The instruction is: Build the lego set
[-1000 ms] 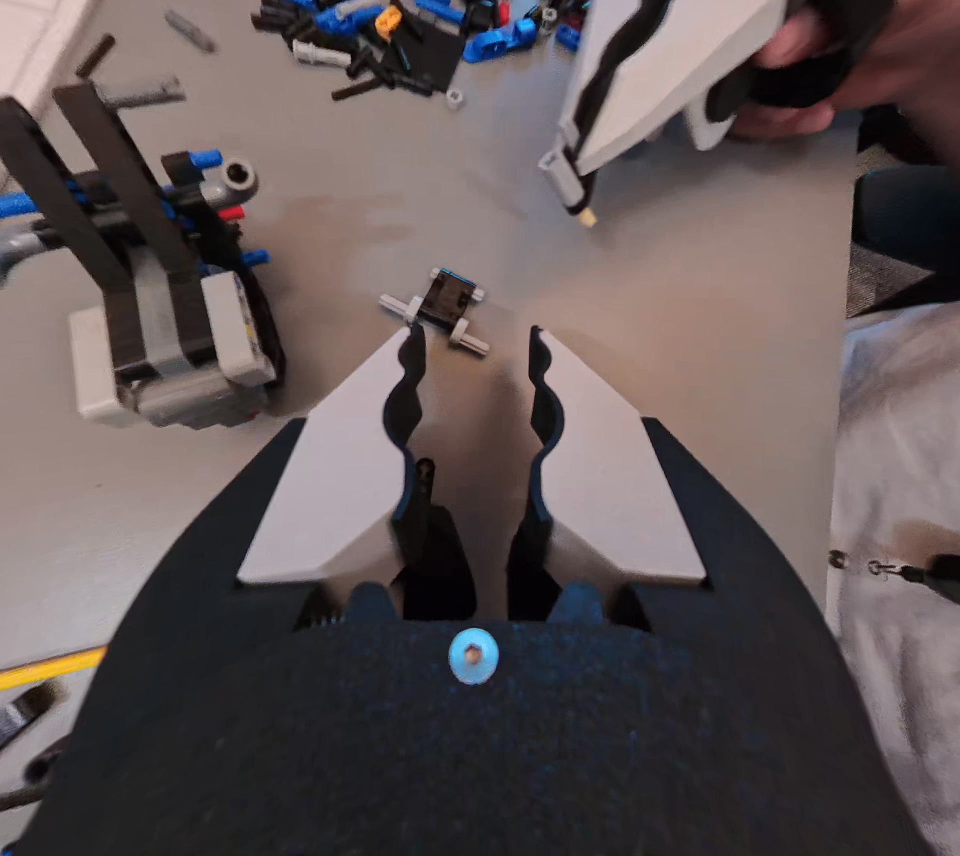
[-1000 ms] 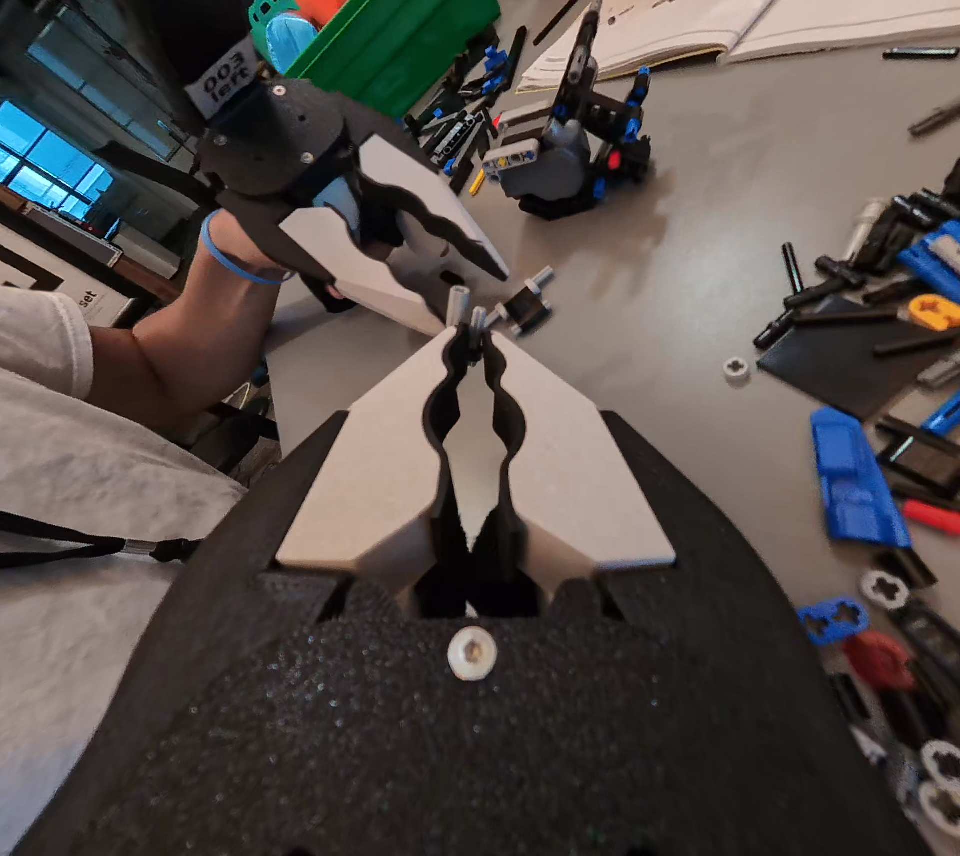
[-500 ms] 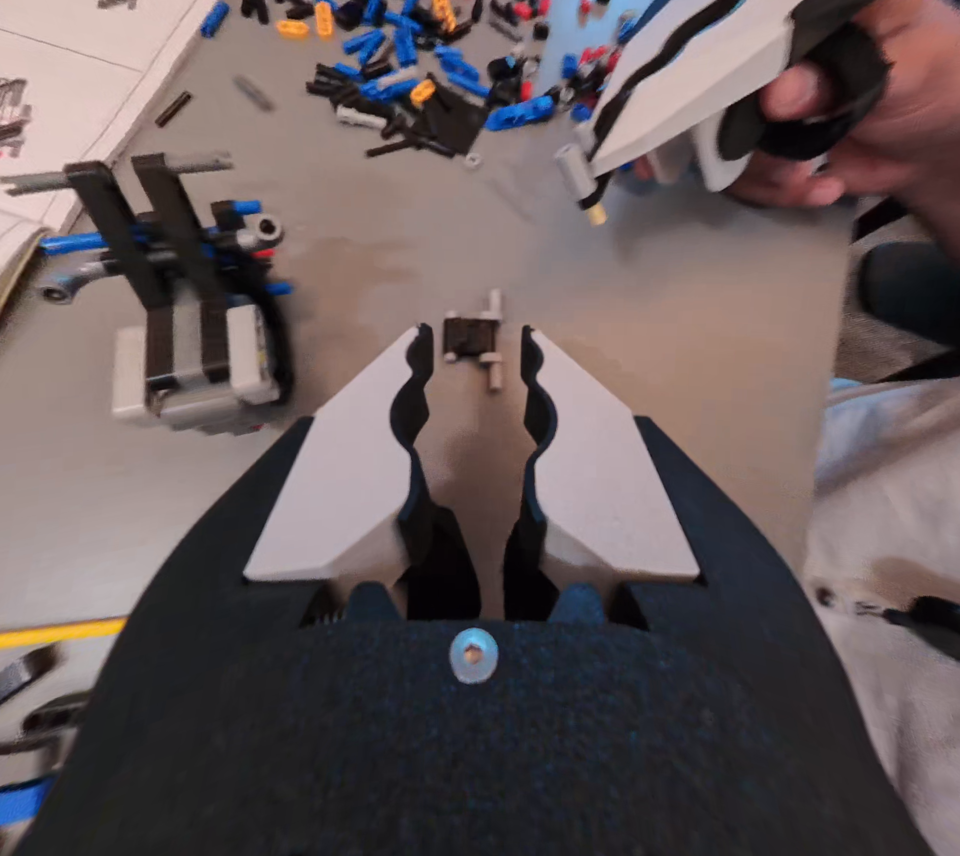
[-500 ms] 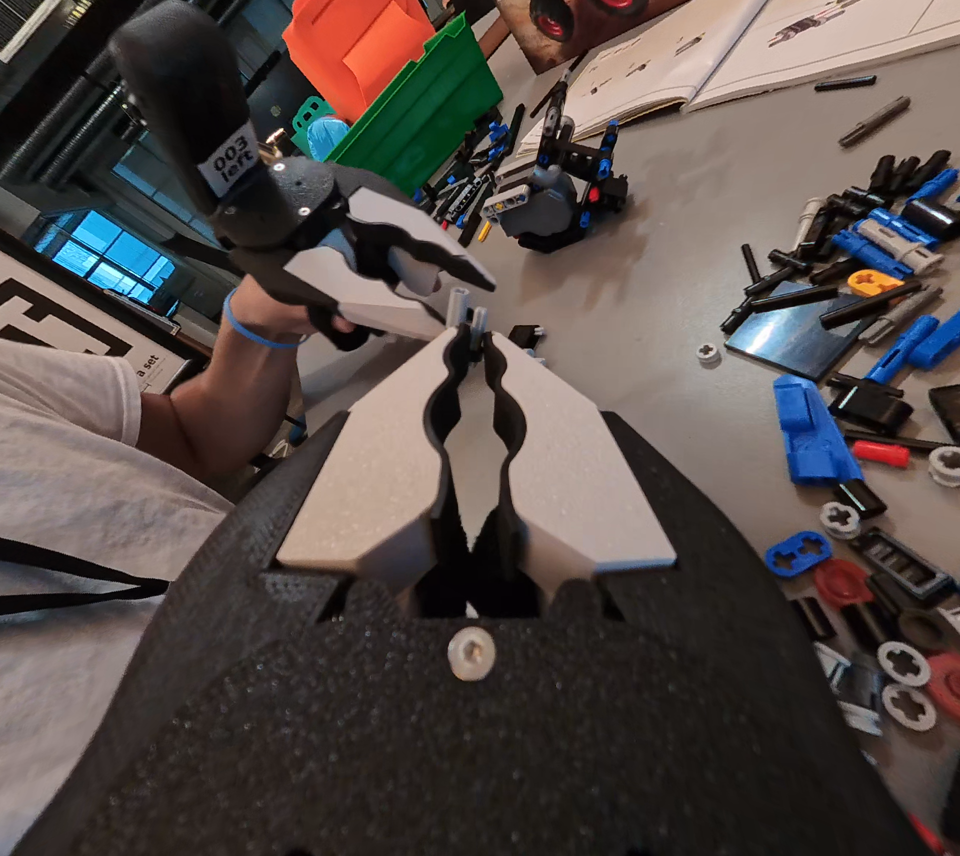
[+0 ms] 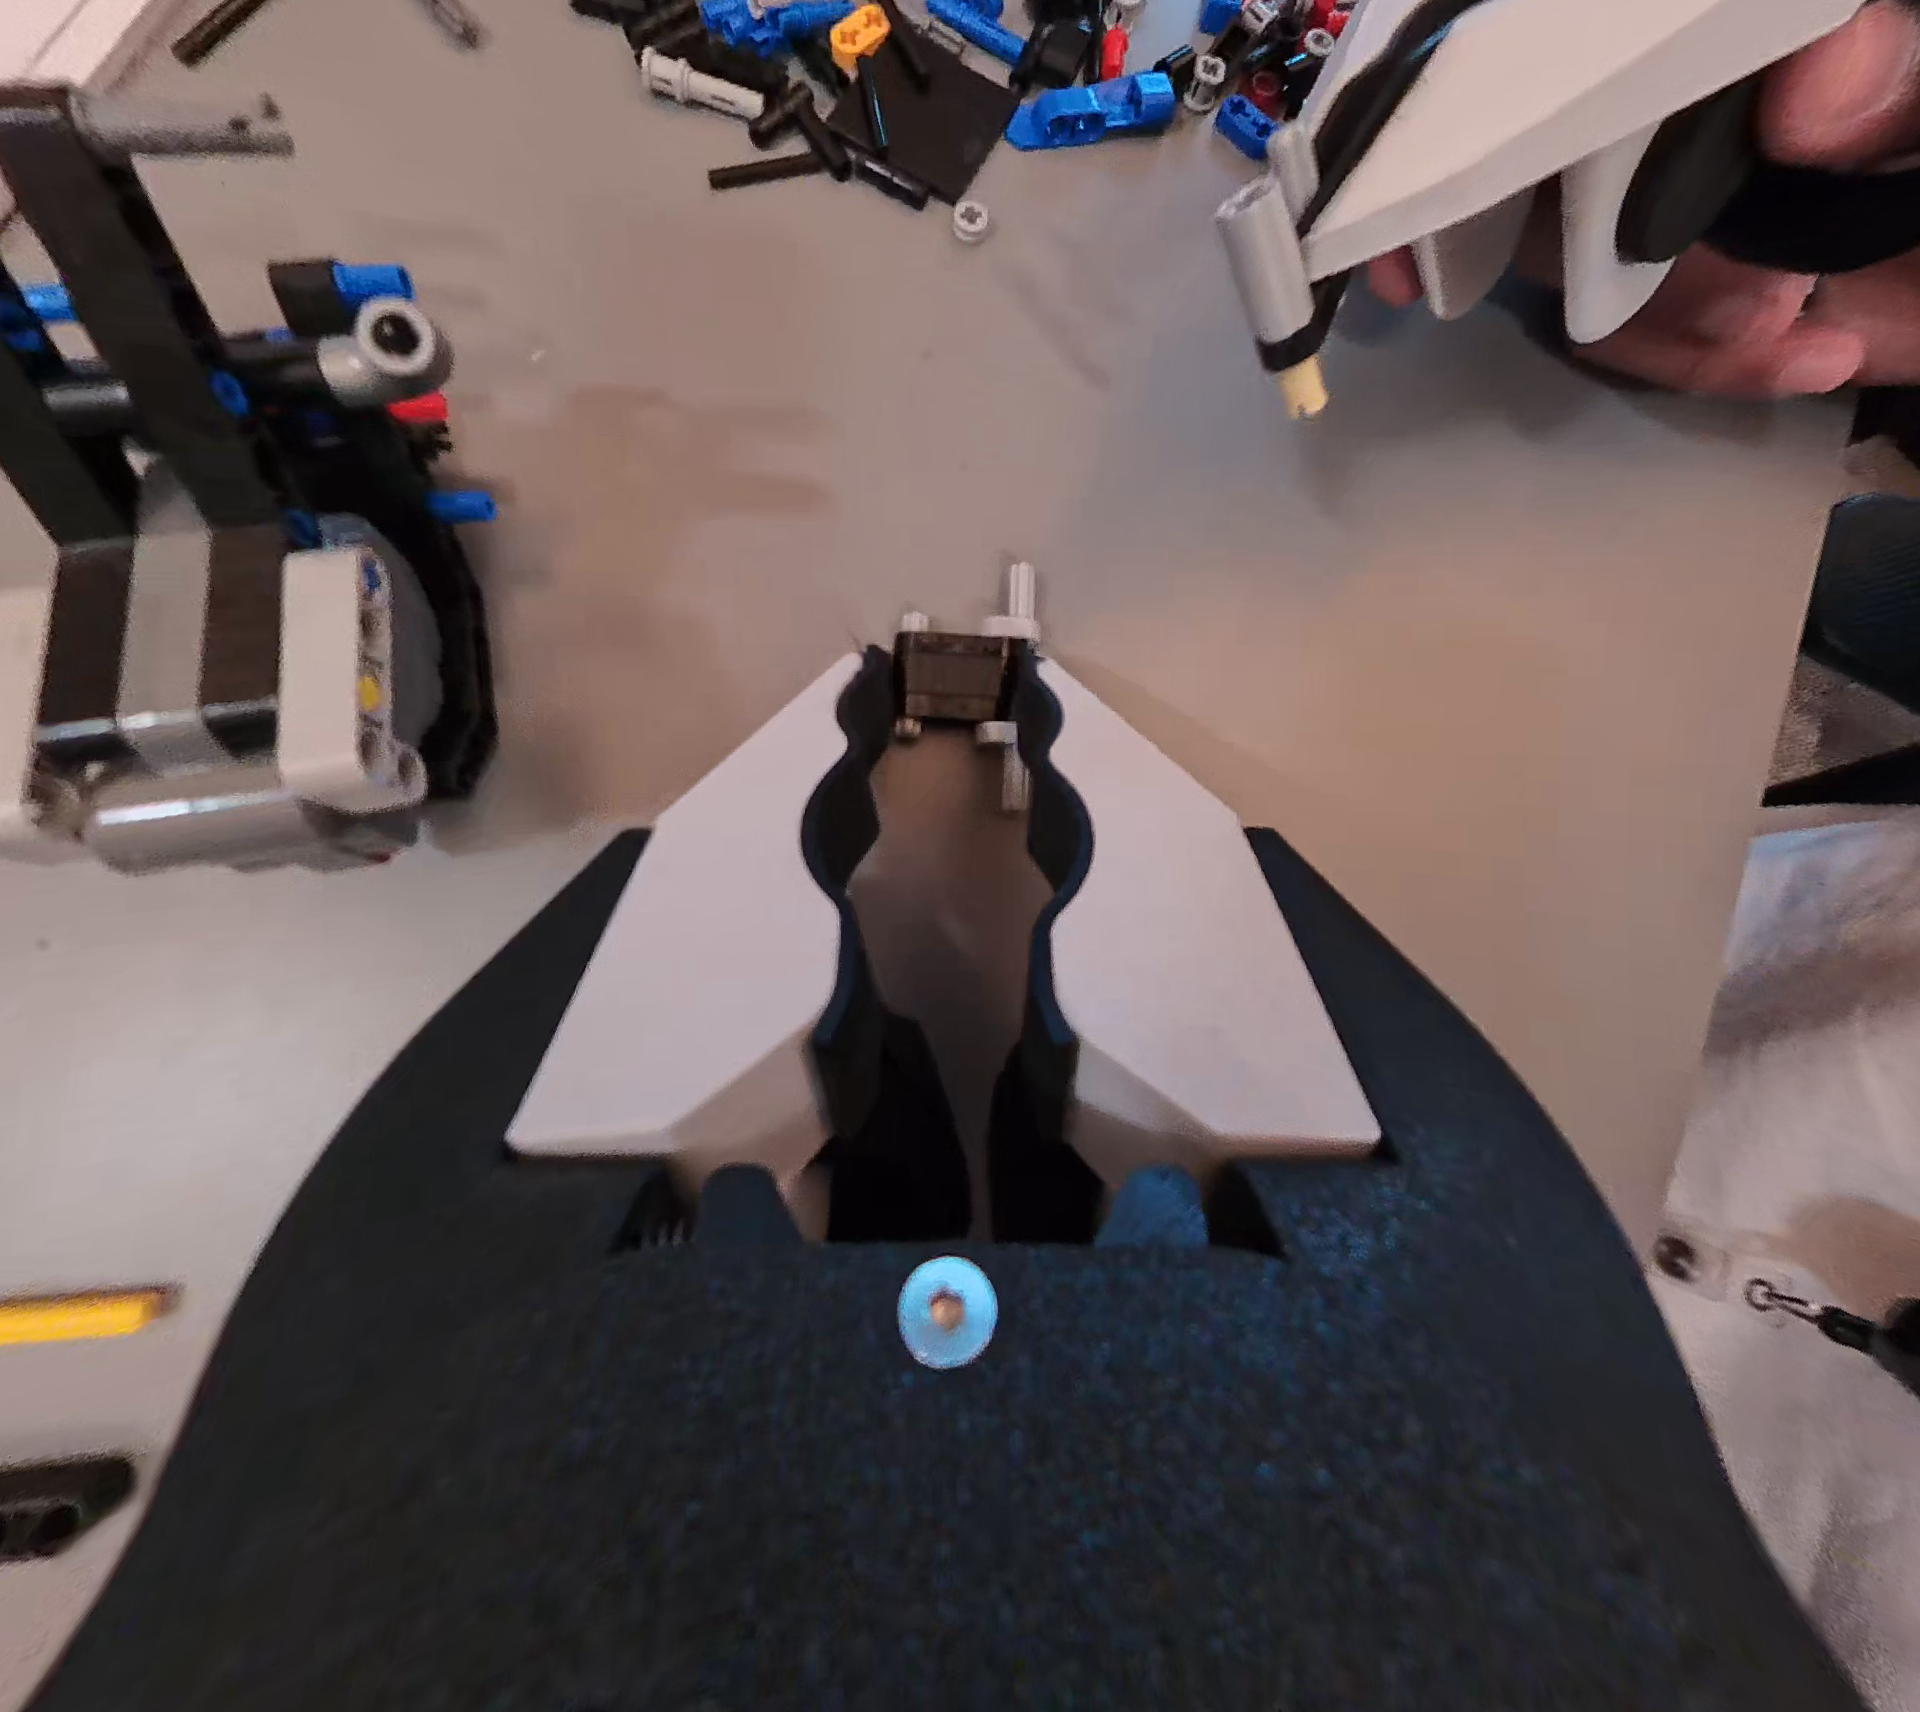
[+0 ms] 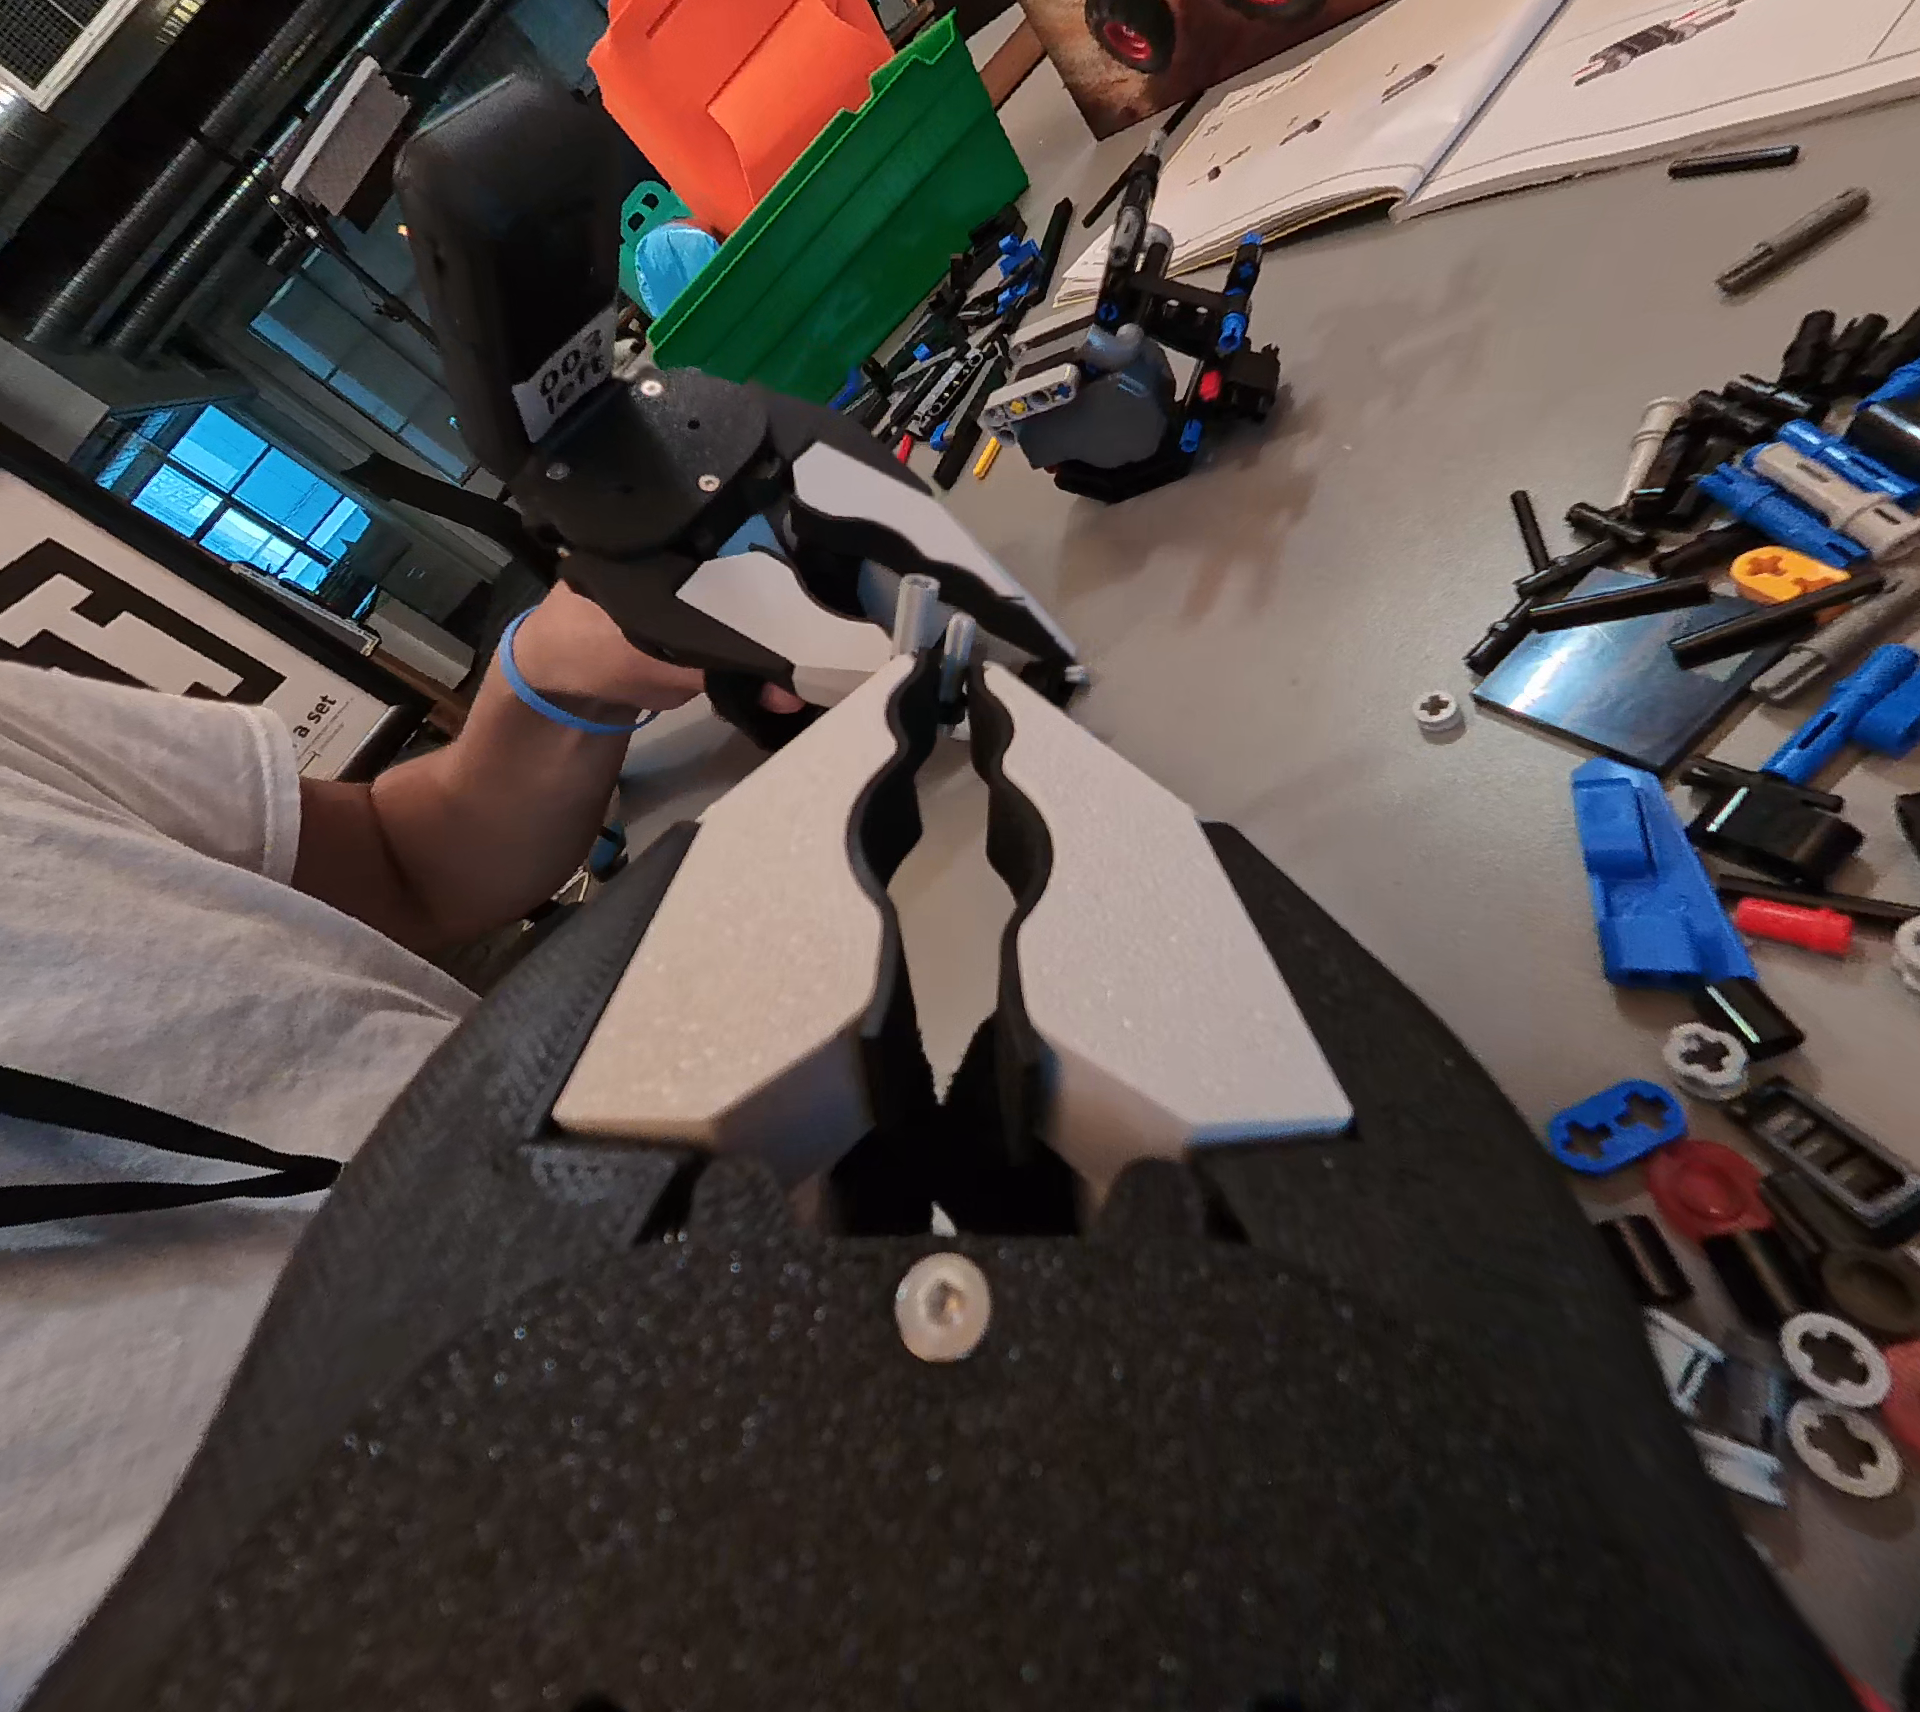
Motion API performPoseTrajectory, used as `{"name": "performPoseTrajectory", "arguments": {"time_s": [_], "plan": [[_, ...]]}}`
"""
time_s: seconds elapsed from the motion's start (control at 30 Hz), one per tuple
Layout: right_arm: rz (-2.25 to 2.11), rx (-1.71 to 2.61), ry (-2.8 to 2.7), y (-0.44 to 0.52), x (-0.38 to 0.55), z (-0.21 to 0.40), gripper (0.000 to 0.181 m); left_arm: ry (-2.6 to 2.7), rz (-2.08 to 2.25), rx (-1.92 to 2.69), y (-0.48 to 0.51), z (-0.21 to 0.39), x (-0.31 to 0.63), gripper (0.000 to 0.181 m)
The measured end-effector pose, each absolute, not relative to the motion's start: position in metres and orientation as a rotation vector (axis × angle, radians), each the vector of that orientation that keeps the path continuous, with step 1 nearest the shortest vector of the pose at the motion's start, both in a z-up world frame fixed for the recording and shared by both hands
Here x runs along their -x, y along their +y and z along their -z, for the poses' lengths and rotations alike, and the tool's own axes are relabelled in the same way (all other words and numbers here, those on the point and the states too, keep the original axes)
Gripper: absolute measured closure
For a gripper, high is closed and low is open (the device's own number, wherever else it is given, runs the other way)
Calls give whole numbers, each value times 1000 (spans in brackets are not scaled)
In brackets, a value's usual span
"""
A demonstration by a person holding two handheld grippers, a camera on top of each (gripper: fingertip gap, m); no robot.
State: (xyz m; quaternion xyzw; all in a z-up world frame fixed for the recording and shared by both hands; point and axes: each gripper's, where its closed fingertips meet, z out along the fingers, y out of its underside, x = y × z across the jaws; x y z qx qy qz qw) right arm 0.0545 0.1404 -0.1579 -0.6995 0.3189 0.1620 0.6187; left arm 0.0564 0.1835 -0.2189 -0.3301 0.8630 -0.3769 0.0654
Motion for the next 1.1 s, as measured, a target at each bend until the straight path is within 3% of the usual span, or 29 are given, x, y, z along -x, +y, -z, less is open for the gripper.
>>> {"name": "performPoseTrajectory", "arguments": {"time_s": [0.03,0.17,0.47,0.67,0.8,0.9,1.1], "plan": [[-370,1610,724,141,-54,157,177,2599,1144,1021,184,219,-53,160],[-259,1683,631,146,-48,155,177,2597,1108,992,192,219,-34,160],[1035,2282,-363,147,-60,195,177,2691,1059,746,203,220,-12,159],[1237,2285,-731,148,-57,208,175,2732,1072,712,203,219,-9,152],[1155,2279,-684,148,-44,209,162,2737,1054,709,202,221,-9,154],[887,2309,-475,148,-24,203,143,2729,1034,705,203,221,-12,159],[200,2220,88,151,-16,179,148,2693,1045,577,199,220,-11,160]]}}
